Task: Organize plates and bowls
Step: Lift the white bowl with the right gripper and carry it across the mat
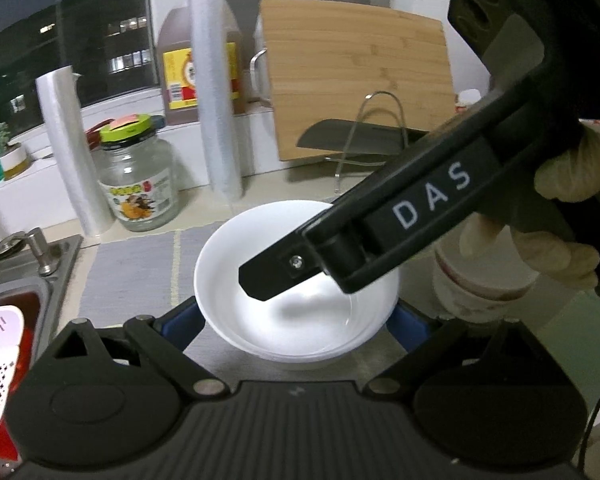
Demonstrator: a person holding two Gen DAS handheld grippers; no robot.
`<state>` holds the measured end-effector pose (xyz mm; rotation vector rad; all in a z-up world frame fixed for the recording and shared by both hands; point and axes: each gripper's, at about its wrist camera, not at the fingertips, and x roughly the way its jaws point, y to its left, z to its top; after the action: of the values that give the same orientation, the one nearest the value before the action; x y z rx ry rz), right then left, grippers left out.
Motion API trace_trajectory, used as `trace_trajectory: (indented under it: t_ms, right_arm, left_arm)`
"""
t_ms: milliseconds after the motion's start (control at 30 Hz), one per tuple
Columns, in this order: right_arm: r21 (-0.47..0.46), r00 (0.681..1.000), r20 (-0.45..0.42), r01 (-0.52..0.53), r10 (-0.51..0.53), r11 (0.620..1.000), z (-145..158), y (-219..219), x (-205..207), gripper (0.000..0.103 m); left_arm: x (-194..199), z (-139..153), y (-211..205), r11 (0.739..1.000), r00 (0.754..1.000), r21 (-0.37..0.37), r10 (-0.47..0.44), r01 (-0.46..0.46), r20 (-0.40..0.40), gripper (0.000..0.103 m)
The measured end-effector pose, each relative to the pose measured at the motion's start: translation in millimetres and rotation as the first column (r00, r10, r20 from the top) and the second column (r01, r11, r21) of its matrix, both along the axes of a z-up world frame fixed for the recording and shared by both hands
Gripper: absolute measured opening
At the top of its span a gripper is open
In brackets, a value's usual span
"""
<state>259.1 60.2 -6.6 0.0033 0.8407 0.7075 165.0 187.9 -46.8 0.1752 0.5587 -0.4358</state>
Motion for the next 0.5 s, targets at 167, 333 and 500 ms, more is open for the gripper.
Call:
trace_trajectory:
  t_ms: [167, 333, 500]
  right_arm:
    - [-0.006, 0.999, 0.009, 0.038, -0.038, 0.999, 2, -15, -13, 0.087]
    - [-0.027, 0.996, 0.025, 0.090, -0.090, 0.996, 3, -28, -27, 0.088]
    - [-0.037, 0.992, 0.032, 0.125, -0.124, 0.991, 4, -41, -36, 0.088]
  left_arm:
    - [-5, 3, -12, 0.999, 0.999, 0.005, -0.042, 0.042, -0.001, 0.096]
    - [-8, 6, -26, 0.997, 0.997, 0.007, -0.082, 0.082, 0.000, 0.096]
    - [-12, 10, -40, 0.992, 0.992, 0.018, -0.124, 0.124, 0.001, 0.096]
